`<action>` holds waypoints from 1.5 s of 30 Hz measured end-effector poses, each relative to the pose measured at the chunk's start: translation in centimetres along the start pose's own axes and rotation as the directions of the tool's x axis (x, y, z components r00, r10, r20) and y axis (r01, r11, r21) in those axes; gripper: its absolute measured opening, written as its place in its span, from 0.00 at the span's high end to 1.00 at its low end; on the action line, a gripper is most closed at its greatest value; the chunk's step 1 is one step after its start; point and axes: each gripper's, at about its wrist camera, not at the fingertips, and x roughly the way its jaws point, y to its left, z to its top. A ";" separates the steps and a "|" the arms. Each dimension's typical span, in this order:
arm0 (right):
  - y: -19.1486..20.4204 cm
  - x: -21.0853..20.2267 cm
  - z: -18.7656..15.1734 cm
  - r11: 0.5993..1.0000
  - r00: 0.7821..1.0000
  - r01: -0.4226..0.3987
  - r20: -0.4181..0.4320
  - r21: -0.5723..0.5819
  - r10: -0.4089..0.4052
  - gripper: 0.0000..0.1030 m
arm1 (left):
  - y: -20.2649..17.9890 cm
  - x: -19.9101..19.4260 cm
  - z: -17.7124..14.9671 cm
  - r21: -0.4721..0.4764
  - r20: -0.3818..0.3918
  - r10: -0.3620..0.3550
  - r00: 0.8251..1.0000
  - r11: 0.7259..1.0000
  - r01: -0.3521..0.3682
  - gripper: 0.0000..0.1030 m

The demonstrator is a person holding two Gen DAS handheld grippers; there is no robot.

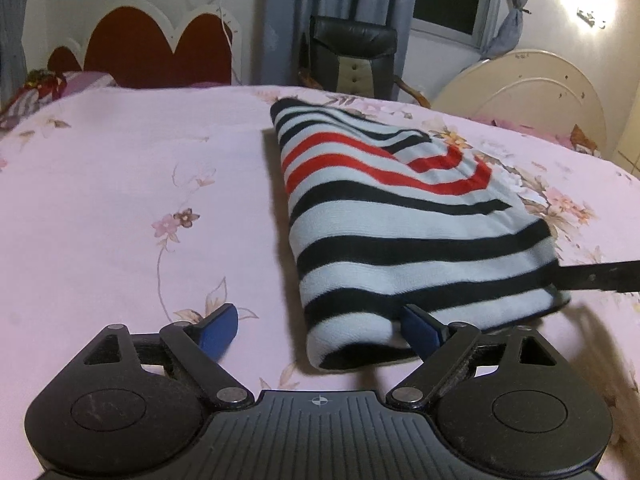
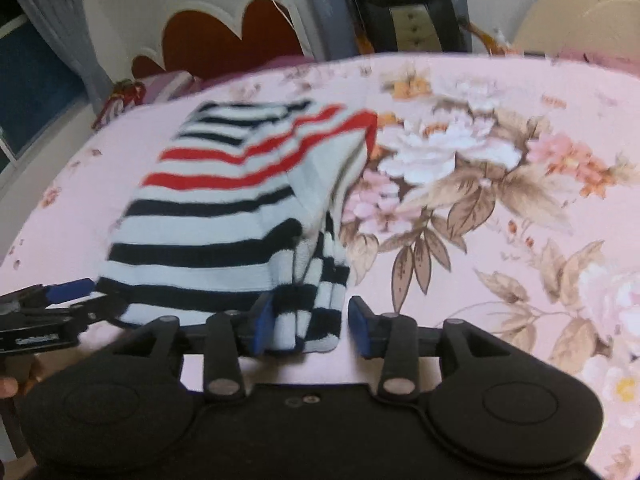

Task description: Fold small clothes

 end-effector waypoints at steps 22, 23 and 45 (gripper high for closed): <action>5.8 -17.3 -6.8 0.990 0.981 0.078 0.186 -0.120 -0.055 0.07 | -6.7 -19.1 -3.9 0.020 0.195 0.009 0.981 1.000 -0.013 0.00; 6.2 -18.0 -7.4 0.988 0.979 0.087 0.195 -0.131 -0.060 0.07 | -6.9 -20.0 -4.3 0.016 0.202 0.006 0.979 1.000 -0.009 0.00; 9.1 -32.0 -15.5 0.982 0.919 0.148 0.383 -0.117 -0.093 0.06 | -11.9 -35.0 -9.6 0.078 0.360 -0.061 0.931 0.996 0.035 0.00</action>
